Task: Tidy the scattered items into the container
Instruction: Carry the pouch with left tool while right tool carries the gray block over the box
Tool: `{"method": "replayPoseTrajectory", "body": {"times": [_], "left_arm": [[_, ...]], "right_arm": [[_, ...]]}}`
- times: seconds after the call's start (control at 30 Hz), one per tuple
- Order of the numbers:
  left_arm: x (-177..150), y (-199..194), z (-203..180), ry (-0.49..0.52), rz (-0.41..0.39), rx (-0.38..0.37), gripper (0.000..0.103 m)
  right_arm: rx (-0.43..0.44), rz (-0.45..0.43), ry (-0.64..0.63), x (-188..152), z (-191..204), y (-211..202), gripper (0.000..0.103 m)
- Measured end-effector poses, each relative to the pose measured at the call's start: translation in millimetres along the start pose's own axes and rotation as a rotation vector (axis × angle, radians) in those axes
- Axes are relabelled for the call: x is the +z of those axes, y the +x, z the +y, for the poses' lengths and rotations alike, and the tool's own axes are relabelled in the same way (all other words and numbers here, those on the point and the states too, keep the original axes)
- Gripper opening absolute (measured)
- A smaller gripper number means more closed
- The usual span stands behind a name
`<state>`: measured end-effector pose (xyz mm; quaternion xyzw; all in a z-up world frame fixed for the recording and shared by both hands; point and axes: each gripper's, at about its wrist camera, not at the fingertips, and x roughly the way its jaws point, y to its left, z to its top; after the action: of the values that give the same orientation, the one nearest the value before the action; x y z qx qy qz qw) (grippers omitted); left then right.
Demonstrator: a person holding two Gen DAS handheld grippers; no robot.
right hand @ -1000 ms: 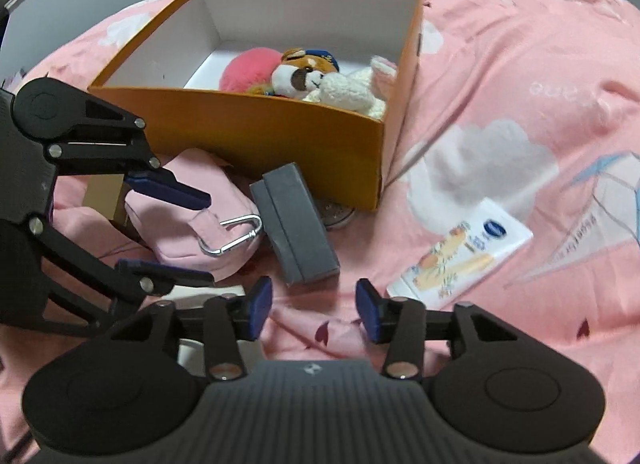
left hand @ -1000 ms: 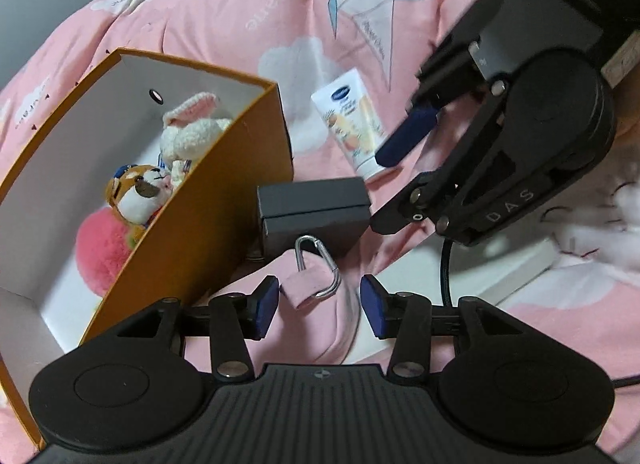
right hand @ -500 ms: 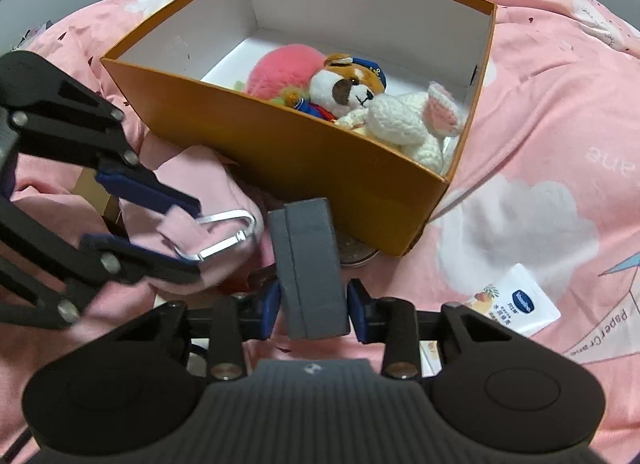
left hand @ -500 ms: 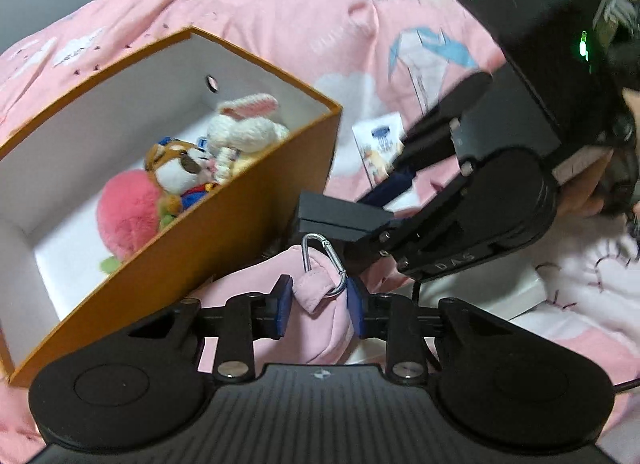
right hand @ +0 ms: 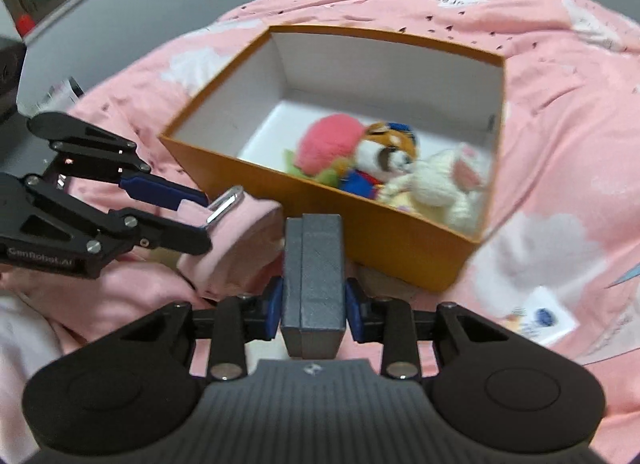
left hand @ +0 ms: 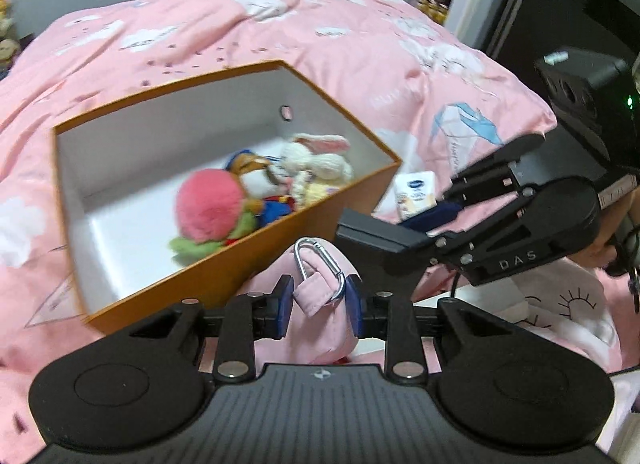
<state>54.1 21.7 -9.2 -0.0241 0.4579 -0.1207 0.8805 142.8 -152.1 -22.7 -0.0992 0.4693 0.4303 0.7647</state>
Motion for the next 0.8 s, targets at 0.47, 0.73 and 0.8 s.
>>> {"method": "replayPoseTrajectory", "body": {"times": [0.47,0.73,0.8], "left_arm": [[-4.8,-21.0,32.0,-0.223,0.036,0.015,0.05],[9.1,-3.5,33.7,-0.352,0.154,0.113,0.056],[5.0,1.4,36.2,-0.379,0.169,0.134,0.054]], "right_arm": [[0.043,0.015,-0.008,9.5,35.0,20.0,0.035],[0.067,0.051,-0.035,15.7,37.4,20.4,0.035],[0.067,0.053,-0.05,16.7,38.4,22.6,0.035]]}}
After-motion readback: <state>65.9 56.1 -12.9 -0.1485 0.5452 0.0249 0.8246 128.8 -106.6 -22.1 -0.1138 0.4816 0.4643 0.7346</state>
